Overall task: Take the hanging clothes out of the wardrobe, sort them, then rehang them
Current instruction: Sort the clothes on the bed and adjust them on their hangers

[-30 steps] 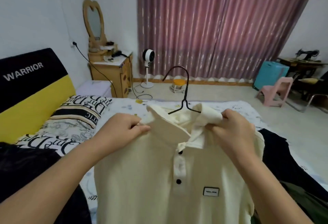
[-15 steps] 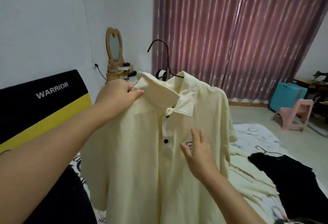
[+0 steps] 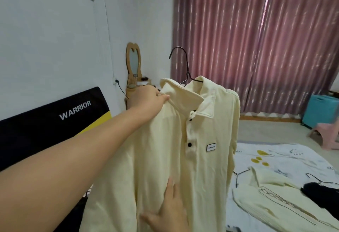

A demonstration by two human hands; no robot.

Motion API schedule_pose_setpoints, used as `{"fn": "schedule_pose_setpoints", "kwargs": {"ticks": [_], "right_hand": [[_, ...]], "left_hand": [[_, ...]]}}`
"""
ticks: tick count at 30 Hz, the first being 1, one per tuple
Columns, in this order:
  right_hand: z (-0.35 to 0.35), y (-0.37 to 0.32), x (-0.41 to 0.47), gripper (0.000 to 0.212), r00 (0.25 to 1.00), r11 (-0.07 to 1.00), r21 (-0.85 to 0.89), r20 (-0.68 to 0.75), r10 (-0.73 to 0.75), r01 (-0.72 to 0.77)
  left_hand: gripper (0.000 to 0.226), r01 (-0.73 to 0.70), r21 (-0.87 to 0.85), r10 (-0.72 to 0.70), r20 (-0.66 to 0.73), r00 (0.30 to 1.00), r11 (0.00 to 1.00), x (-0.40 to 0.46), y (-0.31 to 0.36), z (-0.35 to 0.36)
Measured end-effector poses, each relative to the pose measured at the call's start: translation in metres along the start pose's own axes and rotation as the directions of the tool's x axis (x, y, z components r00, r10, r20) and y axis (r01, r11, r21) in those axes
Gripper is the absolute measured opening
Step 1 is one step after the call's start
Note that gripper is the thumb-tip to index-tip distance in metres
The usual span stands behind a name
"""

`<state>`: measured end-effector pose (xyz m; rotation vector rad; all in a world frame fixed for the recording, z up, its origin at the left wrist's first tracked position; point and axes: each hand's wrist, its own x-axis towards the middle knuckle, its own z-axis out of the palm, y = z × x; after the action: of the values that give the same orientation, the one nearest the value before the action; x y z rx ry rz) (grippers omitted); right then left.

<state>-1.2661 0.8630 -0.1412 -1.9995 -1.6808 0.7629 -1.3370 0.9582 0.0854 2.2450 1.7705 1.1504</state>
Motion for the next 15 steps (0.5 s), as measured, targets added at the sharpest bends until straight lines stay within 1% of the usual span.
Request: {"fn": "schedule_pose_setpoints", "kwargs": {"ticks": [3, 4, 6, 7, 8, 11, 12, 14, 15], "right_hand": [[0.033, -0.024, 0.044, 0.112, 0.993, 0.990, -0.079, -0.045, 0.110, -0.113], [0.043, -0.026, 0.058, 0.101, 0.990, 0.985, -0.104, -0.042, 0.135, -0.139], [0.061, -0.020, 0.083, 0.067, 0.987, 0.980, -0.119, -0.045, 0.155, -0.159], [0.069, -0.015, 0.094, 0.051, 0.984, 0.981, -0.091, -0.055, 0.167, -0.171], [0.078, -0.009, 0.104, 0.042, 0.979, 0.979, -0.050, -0.063, 0.195, -0.198], [0.100, 0.005, 0.137, 0.038, 0.937, 0.937, 0.072, -0.041, 0.346, -0.343], [0.104, 0.007, 0.148, 0.033, 0.920, 0.919, 0.104, -0.050, 0.388, -0.381], [0.106, 0.006, 0.170, 0.012, 0.895, 0.893, 0.192, -0.109, 0.432, -0.407], [0.105, 0.004, 0.182, 0.010, 0.889, 0.887, 0.229, -0.136, 0.438, -0.402]], "left_hand": [[0.055, -0.020, -0.010, 0.020, 0.002, 1.000, 1.000, 0.034, -0.041, 0.004], [0.054, -0.029, -0.015, 0.029, -0.001, 1.000, 0.999, 0.044, -0.055, 0.005], [0.053, -0.041, -0.026, 0.041, -0.016, 0.999, 0.999, 0.062, -0.083, 0.011], [0.053, -0.041, -0.026, 0.041, -0.024, 0.999, 0.999, 0.071, -0.098, 0.014], [0.053, -0.036, -0.030, 0.035, -0.030, 0.999, 0.999, 0.079, -0.113, 0.017], [0.053, -0.002, -0.057, -0.001, -0.052, 0.999, 0.998, 0.104, -0.164, 0.031], [0.053, 0.013, -0.059, -0.017, -0.062, 0.998, 0.998, 0.112, -0.182, 0.037], [0.053, 0.039, -0.037, -0.042, -0.090, 0.995, 0.999, 0.127, -0.218, 0.048], [0.053, 0.056, -0.028, -0.059, -0.105, 0.993, 0.998, 0.135, -0.234, 0.053]]}}
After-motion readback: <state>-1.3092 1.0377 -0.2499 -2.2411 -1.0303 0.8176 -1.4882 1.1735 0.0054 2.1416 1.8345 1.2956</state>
